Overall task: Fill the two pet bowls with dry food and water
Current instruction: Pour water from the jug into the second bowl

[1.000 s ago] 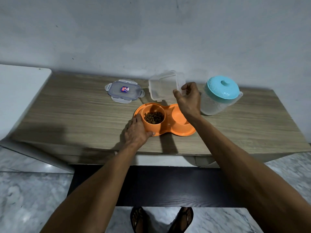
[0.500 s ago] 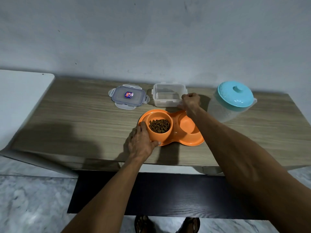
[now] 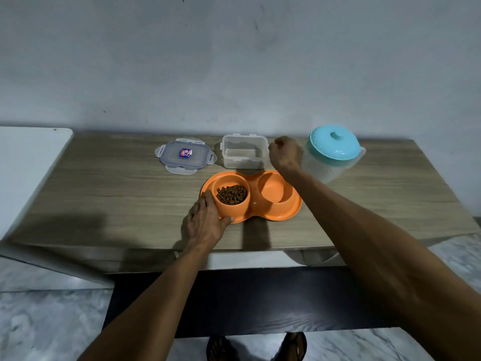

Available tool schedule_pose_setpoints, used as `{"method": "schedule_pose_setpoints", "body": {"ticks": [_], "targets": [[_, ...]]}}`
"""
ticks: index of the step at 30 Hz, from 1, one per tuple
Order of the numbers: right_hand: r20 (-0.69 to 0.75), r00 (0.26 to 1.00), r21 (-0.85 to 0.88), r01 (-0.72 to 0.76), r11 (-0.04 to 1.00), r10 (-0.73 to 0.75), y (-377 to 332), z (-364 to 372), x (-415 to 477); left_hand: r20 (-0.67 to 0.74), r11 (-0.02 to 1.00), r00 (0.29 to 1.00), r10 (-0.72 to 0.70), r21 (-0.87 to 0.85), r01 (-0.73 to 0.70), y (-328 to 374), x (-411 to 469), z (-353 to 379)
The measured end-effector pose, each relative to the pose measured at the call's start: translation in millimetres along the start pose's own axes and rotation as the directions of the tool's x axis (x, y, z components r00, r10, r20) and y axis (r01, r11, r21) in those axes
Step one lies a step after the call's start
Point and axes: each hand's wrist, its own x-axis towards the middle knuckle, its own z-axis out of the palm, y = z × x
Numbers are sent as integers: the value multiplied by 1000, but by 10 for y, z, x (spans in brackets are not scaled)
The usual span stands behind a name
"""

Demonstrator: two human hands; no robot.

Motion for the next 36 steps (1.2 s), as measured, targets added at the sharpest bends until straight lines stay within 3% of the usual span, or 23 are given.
{"method": "schedule_pose_setpoints", "body": {"ticks": [4, 8, 12, 15, 21, 27, 36], "targets": [[-123, 968, 30, 225, 974, -220, -144, -494, -56, -107, 997, 993, 43, 71, -35, 68, -134, -38], [-285, 917, 0, 290, 957, -278, -125, -1034, 55, -208, 984, 966, 152, 123, -128, 401, -138, -84], [-376, 920, 48, 140, 989, -112, 201, -1401, 240, -65, 940, 950, 305, 178, -290, 740, -87, 4], [-399, 913, 146, -31, 989, 87, 501, -1513, 346, 12, 924, 947, 321, 214, -316, 876, -38, 56], [-238, 855, 537, -279, 796, 461, 993, -1403, 510, 38, 932, 958, 286, 220, -287, 979, 43, 129], [-99, 843, 649, -348, 677, 528, 1207, -1322, 680, 41, 951, 965, 261, 161, -264, 1023, 42, 216], [-113, 868, 589, -333, 736, 483, 1052, -1270, 687, 53, 952, 967, 250, 168, -255, 1047, 89, 220]]}}
